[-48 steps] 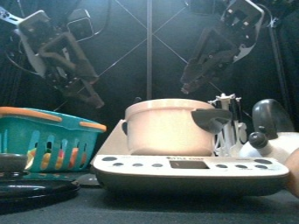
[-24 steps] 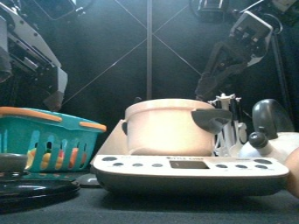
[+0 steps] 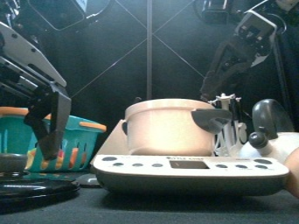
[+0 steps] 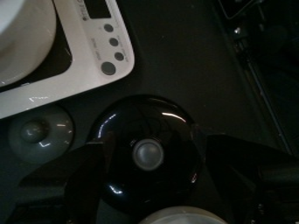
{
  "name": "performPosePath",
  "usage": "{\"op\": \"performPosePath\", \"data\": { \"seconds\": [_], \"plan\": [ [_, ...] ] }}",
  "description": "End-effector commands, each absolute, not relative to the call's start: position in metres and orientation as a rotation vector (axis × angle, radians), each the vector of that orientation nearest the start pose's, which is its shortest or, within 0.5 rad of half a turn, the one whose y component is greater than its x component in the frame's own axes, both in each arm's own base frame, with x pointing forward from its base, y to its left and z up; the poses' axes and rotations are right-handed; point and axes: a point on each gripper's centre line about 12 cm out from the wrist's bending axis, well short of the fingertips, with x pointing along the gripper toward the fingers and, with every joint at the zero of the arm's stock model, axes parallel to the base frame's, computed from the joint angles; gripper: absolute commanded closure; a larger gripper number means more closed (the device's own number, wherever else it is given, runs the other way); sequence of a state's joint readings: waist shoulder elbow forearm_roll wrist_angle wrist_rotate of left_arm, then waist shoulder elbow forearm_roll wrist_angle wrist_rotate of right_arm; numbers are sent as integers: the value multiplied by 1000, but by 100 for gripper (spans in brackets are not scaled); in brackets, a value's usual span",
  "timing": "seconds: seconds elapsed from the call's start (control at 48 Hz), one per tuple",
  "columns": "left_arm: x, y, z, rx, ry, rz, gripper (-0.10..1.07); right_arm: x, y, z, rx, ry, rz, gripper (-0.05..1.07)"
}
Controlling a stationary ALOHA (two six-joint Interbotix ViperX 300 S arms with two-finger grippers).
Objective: Grab pot lid
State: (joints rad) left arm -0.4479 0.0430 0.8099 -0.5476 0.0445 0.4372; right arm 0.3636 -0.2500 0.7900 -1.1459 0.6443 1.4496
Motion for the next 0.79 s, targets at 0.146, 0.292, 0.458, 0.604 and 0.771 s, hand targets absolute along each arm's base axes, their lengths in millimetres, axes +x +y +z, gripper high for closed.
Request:
{"op": "performPosePath", "data": {
  "seconds": [0.146,0.292,0.458,0.604,0.771],
  "plan": [
    [312,-152,107,87,894,-388,-3,310,48,212,9,671,-346,7],
    [309,-151,103,88,908,-386,3,310,48,212,9,673,-346,7],
    [308,-150,102,88,912,-385,17,310,47,211,7,675,-348,7],
    [306,-150,101,89,924,-388,29,310,47,211,8,675,-348,7],
    [308,-149,105,86,912,-386,38,310,47,211,8,675,-348,7]
  ]
}}
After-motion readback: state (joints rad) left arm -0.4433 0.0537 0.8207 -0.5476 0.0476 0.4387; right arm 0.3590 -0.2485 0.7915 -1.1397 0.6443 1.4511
